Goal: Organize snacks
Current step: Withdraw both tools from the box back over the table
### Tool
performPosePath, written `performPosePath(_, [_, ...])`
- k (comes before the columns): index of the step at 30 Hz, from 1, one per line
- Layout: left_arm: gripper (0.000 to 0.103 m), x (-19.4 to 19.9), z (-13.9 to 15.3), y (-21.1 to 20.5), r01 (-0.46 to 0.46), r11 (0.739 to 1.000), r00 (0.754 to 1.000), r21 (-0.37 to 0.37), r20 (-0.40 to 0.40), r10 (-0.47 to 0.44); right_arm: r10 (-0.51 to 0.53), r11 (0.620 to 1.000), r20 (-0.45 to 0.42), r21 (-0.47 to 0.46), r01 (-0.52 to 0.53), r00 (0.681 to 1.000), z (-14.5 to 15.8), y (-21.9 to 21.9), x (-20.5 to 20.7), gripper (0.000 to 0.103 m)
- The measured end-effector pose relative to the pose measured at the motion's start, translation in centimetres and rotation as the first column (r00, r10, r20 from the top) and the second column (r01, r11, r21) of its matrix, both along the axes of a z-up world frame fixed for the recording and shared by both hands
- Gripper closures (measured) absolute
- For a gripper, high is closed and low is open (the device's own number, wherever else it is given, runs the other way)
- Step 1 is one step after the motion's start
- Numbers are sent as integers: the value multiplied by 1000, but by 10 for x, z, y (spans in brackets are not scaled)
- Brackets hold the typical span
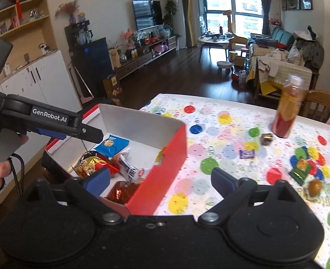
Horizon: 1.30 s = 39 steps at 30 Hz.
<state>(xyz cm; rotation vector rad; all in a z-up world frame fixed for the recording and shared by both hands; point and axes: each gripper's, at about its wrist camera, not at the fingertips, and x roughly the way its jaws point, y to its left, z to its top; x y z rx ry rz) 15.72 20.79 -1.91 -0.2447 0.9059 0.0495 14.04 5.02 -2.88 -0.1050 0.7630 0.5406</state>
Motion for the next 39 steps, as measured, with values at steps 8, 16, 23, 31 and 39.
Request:
performPosePath(8, [2,8,3,-59,87,996,996,-15,11,-86,-76,997,46,2,76,996,11,-58,-12,0])
performPosePath(16, [2,29,-2,-119,157,987,987,-32,-14,-158,-172,984,54,-25,174,984,7,-123,-6,0])
performPosePath(23, [2,56,-16,-169,182,983,983,23,-32,-182,-268,961,41,-56,270,963,-5,-175,14,1])
performPosePath(31, [3,102,-36,-202,167,985,984,39,-70,-164,-335,941,3,-48,335,942,-22,-224,48,3])
performPosePath(39, [3,159,-66,-213,130,991,983,24,-135,-126,-375,927,-72,-49,372,924,-46,-252,91,9])
